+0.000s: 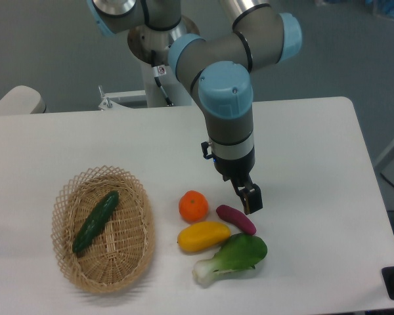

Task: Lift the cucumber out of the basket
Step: 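Move the gripper over the basket toward the green cucumber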

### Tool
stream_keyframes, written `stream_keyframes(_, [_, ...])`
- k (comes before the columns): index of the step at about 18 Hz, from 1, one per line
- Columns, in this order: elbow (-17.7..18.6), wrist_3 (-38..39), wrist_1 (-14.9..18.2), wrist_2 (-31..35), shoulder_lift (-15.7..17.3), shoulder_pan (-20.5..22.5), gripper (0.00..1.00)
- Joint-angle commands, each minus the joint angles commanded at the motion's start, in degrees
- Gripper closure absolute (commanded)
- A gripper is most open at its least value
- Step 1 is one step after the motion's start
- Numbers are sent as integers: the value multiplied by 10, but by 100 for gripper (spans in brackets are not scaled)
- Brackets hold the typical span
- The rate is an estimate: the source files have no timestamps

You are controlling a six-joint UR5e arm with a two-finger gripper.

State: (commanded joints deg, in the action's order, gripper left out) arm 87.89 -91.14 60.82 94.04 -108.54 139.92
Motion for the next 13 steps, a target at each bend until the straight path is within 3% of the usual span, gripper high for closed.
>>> stream_keyframes(6, [16,14,-5,5,9,-6,0])
stream_keyframes(13, [35,268,-8,-3,18,-102,0])
